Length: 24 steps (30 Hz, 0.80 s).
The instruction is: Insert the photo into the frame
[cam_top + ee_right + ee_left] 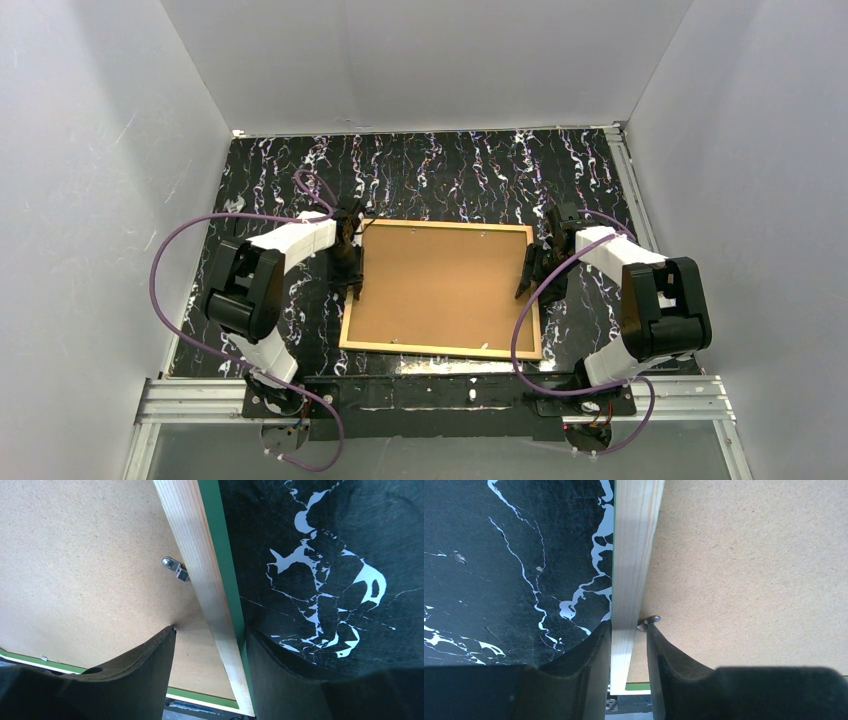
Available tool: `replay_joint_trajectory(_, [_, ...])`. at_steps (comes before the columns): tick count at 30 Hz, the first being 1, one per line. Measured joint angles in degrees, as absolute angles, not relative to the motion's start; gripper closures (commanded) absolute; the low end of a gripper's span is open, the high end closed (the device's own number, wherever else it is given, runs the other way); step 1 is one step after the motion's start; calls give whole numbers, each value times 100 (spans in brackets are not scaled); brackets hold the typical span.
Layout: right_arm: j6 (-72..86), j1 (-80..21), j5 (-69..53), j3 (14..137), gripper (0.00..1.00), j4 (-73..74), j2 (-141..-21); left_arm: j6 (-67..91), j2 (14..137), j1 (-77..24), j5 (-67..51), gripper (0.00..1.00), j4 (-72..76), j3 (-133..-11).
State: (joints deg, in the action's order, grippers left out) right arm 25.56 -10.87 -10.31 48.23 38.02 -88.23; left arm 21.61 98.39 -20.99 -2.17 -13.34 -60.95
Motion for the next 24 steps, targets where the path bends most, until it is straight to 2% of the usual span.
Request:
replay_joint_trajectory(3, [2554,-1087,-1033,4823,37,3804,-8820,2158,9835,-2110,-207,58,-1345,-6101])
replay_joint_trajectory(7, [2532,-1090,-1046,4823,31,3820,-8788,2117,9679,-2112,-132,23,-1332,-6097])
replay_joint_trajectory(9, [2515,-1090,-1048,4825,28,3857,-8764,2110,9435,-2110,-119,12,-1310,-6088])
replay_joint_trajectory(14, [2497,-1090,-1046,4864,17,3992,-8547,2176,8517,-2060,-263,2,-1219,-6064])
replay_joint_trajectory(19, [2480,-1090,-1011,4958,18,4058,-8221,2349,7693,-1865,-539,3,-1192,-5920])
replay_joint_trajectory(24, [2453,-1142,-845,5026,13,4206,-8132,2473,7561,-1586,-740,3,-1402,-5850])
